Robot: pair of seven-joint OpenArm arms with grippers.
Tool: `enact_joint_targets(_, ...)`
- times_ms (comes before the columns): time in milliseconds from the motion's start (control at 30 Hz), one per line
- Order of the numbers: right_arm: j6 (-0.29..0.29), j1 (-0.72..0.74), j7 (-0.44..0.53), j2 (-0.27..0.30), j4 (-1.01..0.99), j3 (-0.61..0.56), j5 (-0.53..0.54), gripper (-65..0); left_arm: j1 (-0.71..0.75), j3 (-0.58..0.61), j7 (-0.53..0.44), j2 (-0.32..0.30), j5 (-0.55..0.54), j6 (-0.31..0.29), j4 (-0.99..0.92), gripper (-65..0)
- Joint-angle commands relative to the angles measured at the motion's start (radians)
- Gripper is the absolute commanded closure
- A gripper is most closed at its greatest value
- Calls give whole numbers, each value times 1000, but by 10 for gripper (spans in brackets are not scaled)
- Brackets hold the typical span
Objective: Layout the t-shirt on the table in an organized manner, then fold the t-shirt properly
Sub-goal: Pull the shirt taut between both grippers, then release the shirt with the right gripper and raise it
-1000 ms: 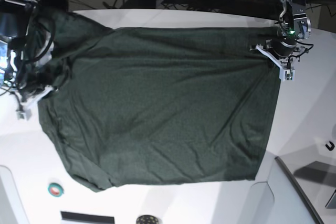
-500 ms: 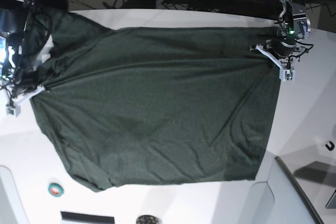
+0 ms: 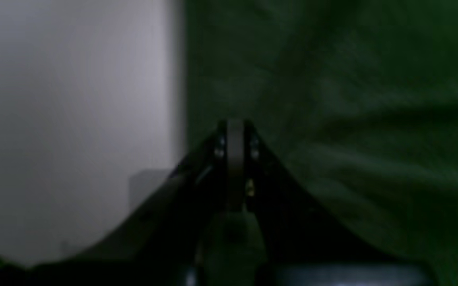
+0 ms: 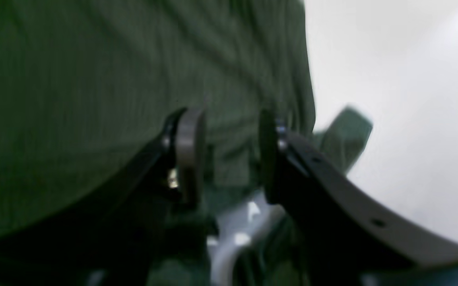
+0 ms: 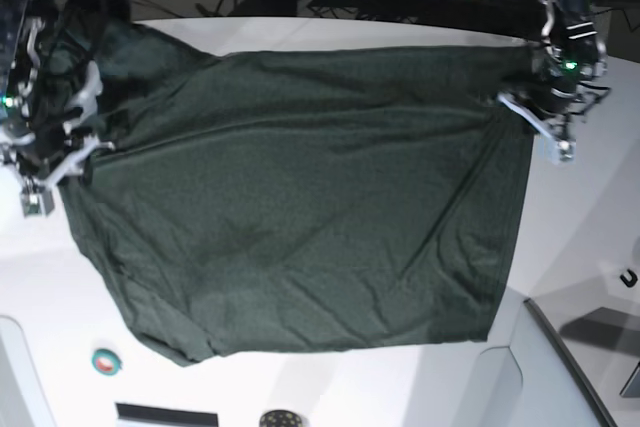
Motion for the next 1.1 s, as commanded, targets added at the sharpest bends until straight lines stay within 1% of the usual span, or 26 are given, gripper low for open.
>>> enact_joint_targets(0,16,-2,20,6,53,6,14,-231,0,-17,-11,-9,-3,2,37,-74)
enact_joint_targets(67,47,-51,13,-14,109,4,14,-231,6,-44,-9,-9,-3,2,65,-160)
enact_joint_targets(167,74,-114,11,-40,166,6,14,-234,59,-86,-9,-5,-15,0,106,-230)
enact_joint_targets(200,85,-131,11,-46,174,6,14,-236,83,-101,-9,9,-52,-6,123,-248)
enact_joint_targets(233,96,-143,11,-51,174,6,14,-236,113,-124,-9,15,-112,-30,137,-268)
enact_joint_targets(300,113,-162,11,-63,174,6,14,-236,173,-175,-9,14,-253,-92,146,-316)
enact_joint_targets(367,116,-177,9,-77,174,7,14,-236,219,-224,-9,1,-363,-158,145,-372)
enact_joint_targets(433,116,-186,9,-86,174,7,15,-236,250,-267,-9,-3,-423,-190,143,-431)
enact_joint_targets(500,116,-196,9,-100,171,7,15,-236,268,-298,-9,1,-458,-196,136,-467)
enact_joint_targets(600,116,-197,9,-125,171,7,15,-236,276,-321,-12,21,-484,-197,96,-485)
enact_joint_targets(633,116,-197,9,-126,171,7,15,-236,274,-325,-12,24,-484,-214,80,-489)
enact_joint_targets(733,116,-197,9,-126,171,7,15,-236,268,-325,-14,41,-481,-323,20,-513)
enact_joint_targets(767,116,-197,9,-126,171,7,15,-236,265,-325,-14,41,-480,-343,-3,-512)
enact_joint_targets(933,116,-197,9,-126,169,9,15,-236,237,-321,-15,41,-478,-349,-58,-513)
enact_joint_targets(1067,116,-196,9,-128,169,35,15,-236,219,-317,-15,41,-478,-349,-92,-508)
